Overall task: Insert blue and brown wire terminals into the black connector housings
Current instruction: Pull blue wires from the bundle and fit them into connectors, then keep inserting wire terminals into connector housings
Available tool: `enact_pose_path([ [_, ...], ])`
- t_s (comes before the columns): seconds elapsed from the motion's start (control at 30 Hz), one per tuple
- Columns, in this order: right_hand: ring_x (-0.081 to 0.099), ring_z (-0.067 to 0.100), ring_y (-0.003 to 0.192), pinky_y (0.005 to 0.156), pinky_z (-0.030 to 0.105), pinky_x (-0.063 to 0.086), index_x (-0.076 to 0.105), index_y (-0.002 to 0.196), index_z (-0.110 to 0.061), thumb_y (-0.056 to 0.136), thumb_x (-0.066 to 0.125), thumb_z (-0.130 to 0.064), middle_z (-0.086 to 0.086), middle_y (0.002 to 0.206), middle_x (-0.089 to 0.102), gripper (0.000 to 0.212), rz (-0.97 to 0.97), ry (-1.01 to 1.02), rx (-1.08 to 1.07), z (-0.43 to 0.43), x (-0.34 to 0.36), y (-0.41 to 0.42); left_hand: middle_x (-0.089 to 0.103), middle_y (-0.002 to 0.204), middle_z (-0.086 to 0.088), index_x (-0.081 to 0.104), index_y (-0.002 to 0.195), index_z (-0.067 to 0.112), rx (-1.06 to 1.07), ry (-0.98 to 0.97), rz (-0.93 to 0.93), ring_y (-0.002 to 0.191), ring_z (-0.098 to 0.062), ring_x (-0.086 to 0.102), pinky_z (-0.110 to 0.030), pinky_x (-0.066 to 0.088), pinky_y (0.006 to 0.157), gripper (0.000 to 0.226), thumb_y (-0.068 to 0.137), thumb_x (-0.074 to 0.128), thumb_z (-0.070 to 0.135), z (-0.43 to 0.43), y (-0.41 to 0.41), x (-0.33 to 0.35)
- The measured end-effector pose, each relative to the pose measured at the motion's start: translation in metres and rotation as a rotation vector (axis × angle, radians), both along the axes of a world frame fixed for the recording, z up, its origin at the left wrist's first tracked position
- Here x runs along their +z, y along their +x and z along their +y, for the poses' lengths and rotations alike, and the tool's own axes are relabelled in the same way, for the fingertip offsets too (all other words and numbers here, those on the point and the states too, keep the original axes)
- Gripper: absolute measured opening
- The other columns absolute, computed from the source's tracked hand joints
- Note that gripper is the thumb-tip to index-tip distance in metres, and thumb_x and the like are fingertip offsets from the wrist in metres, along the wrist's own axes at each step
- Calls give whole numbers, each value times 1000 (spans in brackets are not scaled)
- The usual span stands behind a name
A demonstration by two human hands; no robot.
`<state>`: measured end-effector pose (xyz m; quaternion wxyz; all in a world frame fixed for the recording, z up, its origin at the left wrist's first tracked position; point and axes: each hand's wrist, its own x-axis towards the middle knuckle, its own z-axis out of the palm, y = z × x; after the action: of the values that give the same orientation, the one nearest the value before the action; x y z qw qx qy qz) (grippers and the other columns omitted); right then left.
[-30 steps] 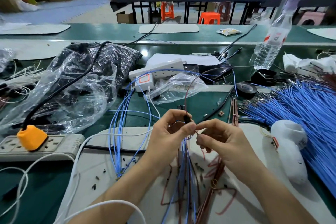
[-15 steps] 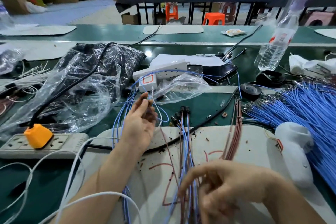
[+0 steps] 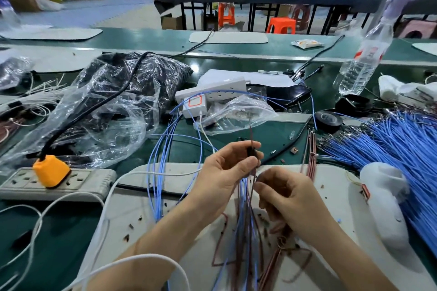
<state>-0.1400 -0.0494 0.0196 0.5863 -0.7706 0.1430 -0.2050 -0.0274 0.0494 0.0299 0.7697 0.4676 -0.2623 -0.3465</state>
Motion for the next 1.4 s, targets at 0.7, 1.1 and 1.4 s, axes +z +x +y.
enact_pose_path([
  [0.7, 66, 13, 52, 54, 19, 52, 61, 77, -18, 77, 64, 18, 1, 67, 67, 36, -146, -149, -169, -7, 3, -2, 62, 99, 1, 69, 101, 12, 263, -45, -941, 93, -10, 62, -23, 48, 85, 22, 81, 70, 3, 1, -16, -6],
  [1.1, 66, 5, 66, 63, 17, 53, 65, 84, -7, 75, 68, 17, 0, 77, 66, 26, -255, -380, -213, -3, 1, 0, 64, 97, -3, 70, 98, 8, 273, -15, -890, 88, -9, 63, -20, 49, 83, 22, 78, 72, 2, 2, -14, -6],
  [1.4, 60, 5, 79, 68, 13, 49, 64, 89, -4, 80, 58, -4, -3, 82, 63, 11, -234, -466, -211, 0, 0, 1, 63, 95, -1, 70, 98, 10, 235, -6, -872, 88, -9, 63, -23, 50, 82, 22, 78, 72, 4, 1, -13, -9],
])
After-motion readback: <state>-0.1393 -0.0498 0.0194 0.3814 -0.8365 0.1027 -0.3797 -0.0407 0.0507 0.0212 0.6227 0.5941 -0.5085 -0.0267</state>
